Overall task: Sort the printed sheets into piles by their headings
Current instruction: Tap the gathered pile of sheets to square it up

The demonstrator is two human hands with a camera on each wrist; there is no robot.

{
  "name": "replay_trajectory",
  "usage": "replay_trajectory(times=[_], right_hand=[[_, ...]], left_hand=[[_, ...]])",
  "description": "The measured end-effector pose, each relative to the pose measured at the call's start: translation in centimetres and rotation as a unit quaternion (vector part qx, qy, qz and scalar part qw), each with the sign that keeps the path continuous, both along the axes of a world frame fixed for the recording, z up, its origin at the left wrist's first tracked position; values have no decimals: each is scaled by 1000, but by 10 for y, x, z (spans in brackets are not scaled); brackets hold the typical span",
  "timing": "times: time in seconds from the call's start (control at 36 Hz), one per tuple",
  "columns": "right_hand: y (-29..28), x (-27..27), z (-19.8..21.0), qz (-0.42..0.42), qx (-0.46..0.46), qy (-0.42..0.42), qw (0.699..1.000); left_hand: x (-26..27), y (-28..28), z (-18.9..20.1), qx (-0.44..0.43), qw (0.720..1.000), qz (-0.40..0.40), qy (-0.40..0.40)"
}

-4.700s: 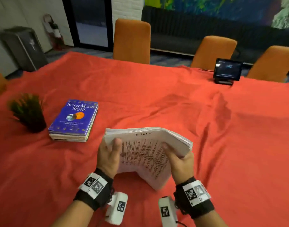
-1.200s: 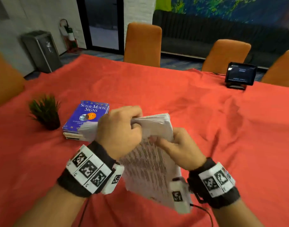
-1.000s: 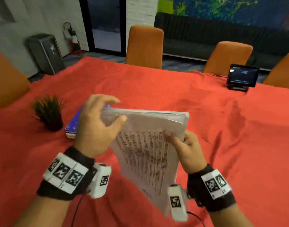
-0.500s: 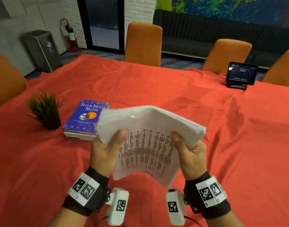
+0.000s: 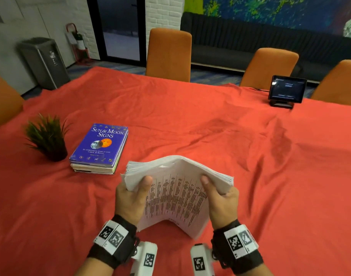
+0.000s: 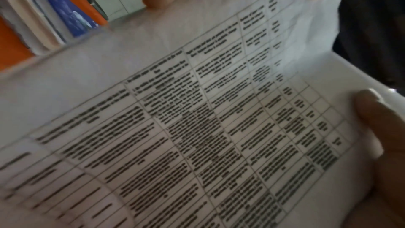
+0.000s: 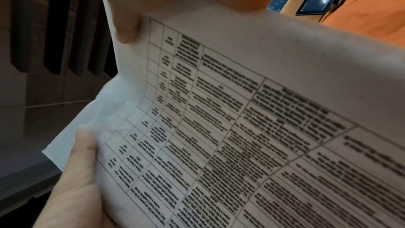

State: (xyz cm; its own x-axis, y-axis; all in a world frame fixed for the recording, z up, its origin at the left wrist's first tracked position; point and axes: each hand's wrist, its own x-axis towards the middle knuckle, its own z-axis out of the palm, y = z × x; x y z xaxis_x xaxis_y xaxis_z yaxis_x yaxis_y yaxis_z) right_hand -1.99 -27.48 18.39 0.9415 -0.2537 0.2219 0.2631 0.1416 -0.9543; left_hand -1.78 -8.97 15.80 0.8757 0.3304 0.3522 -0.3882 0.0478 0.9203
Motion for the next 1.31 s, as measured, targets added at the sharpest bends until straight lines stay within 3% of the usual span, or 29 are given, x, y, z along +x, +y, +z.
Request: replay_trajectory(times=[0.14,0.28,0.39,0.5,0.58,0.64,0.75,0.86,0.97,1.03,1.14,1.19,1.31], right_hand=[[-5,0,11,-4,18,-38,999],[-8,-2,-8,5,-29,14,999],[-25,6,12,19,-105,-36,994],[-49,19,53,-1,-293,-102,951],[-54,24,84,48,-479,-160,862],[-46,29,95,116,-524,-135,833],[-25,39,89,250,-398,-34,882],[-26,38,61,202,-305,-37,930],[-41,30,30,123,-212,-40,969],[-52,27,17,77,-175,-37,981],[-62,17,-5,36,-106,-18,994],[-64,11,-11,26,-80,-16,996],[-67,-8,-29,19,-58,-8,998]], left_hand=[[4,0,10,17,999,-34,-31],[6,5,-16,46,996,-58,45],[14,9,-5,77,991,-66,88],[25,13,27,180,972,-133,68],[34,10,45,245,946,-201,71],[38,4,58,315,923,-215,53],[39,-9,82,425,881,-209,-5],[41,9,76,492,851,-181,30],[36,72,36,533,808,-192,162],[29,105,19,494,822,-199,201],[15,128,2,328,918,-110,193],[8,117,1,250,952,-60,169],[-11,95,-17,136,980,-6,143]])
